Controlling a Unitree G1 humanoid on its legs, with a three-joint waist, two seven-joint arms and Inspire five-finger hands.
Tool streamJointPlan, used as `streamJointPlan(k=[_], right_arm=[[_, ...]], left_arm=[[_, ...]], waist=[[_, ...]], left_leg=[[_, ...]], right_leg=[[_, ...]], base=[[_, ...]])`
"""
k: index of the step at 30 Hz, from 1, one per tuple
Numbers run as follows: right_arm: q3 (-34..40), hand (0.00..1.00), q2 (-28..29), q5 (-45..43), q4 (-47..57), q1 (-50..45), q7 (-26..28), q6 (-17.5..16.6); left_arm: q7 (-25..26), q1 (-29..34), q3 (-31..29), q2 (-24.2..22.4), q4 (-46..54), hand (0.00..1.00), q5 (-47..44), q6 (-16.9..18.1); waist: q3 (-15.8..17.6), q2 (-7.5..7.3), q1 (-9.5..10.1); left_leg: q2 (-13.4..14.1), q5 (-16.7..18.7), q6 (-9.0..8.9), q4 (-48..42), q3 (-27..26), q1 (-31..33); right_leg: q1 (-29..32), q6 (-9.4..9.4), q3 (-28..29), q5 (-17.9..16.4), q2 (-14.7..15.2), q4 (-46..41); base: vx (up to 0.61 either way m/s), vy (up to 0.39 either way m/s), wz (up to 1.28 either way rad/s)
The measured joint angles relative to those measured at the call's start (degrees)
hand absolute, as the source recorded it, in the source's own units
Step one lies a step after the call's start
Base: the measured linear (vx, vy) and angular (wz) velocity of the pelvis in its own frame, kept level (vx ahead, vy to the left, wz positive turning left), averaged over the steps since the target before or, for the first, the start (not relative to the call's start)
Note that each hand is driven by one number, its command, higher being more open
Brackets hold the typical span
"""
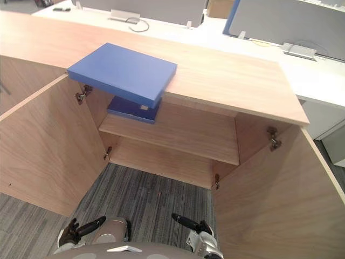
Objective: Walk over to the cabinet, pick up the folder, carry it to the office cabinet, place the folder inside the office cabinet, then close the office cabinet door
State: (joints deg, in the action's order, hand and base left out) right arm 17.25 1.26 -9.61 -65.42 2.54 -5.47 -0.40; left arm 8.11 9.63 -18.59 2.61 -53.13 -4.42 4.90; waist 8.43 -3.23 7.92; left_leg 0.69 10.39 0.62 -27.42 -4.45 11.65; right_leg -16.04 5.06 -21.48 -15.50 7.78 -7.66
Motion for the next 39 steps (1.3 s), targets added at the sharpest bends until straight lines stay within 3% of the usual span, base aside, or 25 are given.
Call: streamJointPlan(k=[1, 4, 8, 15, 21, 23, 25, 30, 35, 39], right_arm=[[0.0, 1.0, -0.1, 0.0, 0.0, 0.8, 0.0, -0.1], [-0.3, 1.0, -0.5, 0.1, 0.0, 1.6, 0.2, -0.4], [-2.3, 1.0, -1.0, 0.2, -0.1, 0.9, 0.2, -0.2], [-6.2, 1.0, -4.1, 2.5, -0.2, -1.7, 0.5, 0.3], [-10.8, 1.0, -3.8, 2.6, 0.1, -2.0, 2.2, 1.3], [-11.1, 1.0, -3.6, 2.6, 0.1, -2.6, 2.2, 1.3], [-11.2, 1.0, -3.0, 2.5, 0.4, -3.3, 2.2, 1.3], [-10.6, 1.0, -1.1, 2.4, 1.2, -4.5, 0.7, 1.1], [-10.5, 1.0, 1.3, 2.4, 3.2, -4.5, -1.4, 0.8], [-10.7, 1.0, 2.2, 2.4, 3.2, -4.4, -1.6, 0.8]], left_arm=[[0.2, 0.0, 0.9, 0.0, 0.0, 1.0, -0.1, 0.0], [0.1, -0.1, 4.9, -0.1, 1.1, 1.0, -0.5, 0.1], [-0.6, 0.9, 9.7, 1.4, 4.7, 1.0, -3.3, -0.1], [-8.2, 8.9, 22.2, 0.9, 30.2, 1.0, -24.5, 0.1], [-9.0, 13.1, 25.7, -0.9, 45.4, 1.0, -29.0, -0.4], [-7.6, 14.2, 24.7, -1.7, 50.7, 1.0, -27.8, -0.6], [-5.0, 15.2, 21.8, -3.3, 57.8, 1.0, -23.7, -0.7], [6.3, 15.2, 15.9, -7.3, 70.6, 1.0, -3.9, 0.0], [19.2, 15.0, 11.6, -7.6, 76.6, 1.0, 14.5, 0.0], [22.5, 13.9, 11.6, -6.4, 78.3, 1.0, 23.5, -0.6]], waist=[[0.5, 0.32, 0.14], [0.5, 2.07, 0.44], [0.3, 2.2, -0.09], [-0.6, 1.87, -0.51], [-1.0, 2.02, -0.3], [-1.3, 1.91, -0.05], [-2.4, 1.46, 1.38], [-3.3, 0.7, 2.96], [-3.9, -0.08, 2.98], [-4.8, -0.27, 2.94]], left_leg=[[-1.2, -0.2, 0.42, 1.1, -0.2, -1.6], [-2.9, -1.4, 1.13, 5.6, -0.4, -4.4], [-4.5, -6.1, 1.1, 13.8, 0.1, -6.4], [-6.9, -14.3, 0.89, 30.2, 1.4, -11.3], [-8.3, -15.7, 1.62, 32.3, 3.0, -12.0], [-8.5, -16.1, 2.14, 32.3, 4.1, -11.6], [-8.5, -16.4, 2.31, 32.2, 5.1, -10.4], [-8.5, -16.7, 2.79, 31.3, 7.3, -10.1], [-8.0, -16.1, 2.04, 31.3, 7.4, -10.1], [-7.7, -15.9, 2.28, 31.5, 6.9, -10.2]], right_leg=[[0.1, -0.38, 0.0, 2.4, 0.0, 1.8], [-0.1, -0.2, 2.1, 4.0, 1.2, 3.2], [1.2, 1.47, 2.6, 6.1, 2.1, 5.0], [3.9, 1.79, 3.1, 8.0, 3.5, 5.9], [3.6, 1.59, 1.9, 7.7, 4.2, 5.9], [3.5, 1.71, 0.5, 7.7, 4.2, 5.8], [3.8, 1.77, -0.8, 7.8, 4.1, 5.9], [2.6, 1.79, -3.7, 7.8, 3.6, 5.9], [2.3, 1.75, -4.3, 7.7, 3.2, 5.8], [3.0, 1.36, -3.8, 7.5, 3.0, 5.6]], base=[[0.03, 0.052, 0.14], [0.01, 0.082, -0.07], [-0.05, -0.001, -0.08], [-0.09, 0.046, -0.02], [-0.04, 0.022, 0.1], [0.01, -0.052, 0.36], [0.03, -0.074, 0.3], [0.01, -0.096, 0.25], [-0.04, -0.057, 0.01], [-0.07, -0.034, -0.06]])
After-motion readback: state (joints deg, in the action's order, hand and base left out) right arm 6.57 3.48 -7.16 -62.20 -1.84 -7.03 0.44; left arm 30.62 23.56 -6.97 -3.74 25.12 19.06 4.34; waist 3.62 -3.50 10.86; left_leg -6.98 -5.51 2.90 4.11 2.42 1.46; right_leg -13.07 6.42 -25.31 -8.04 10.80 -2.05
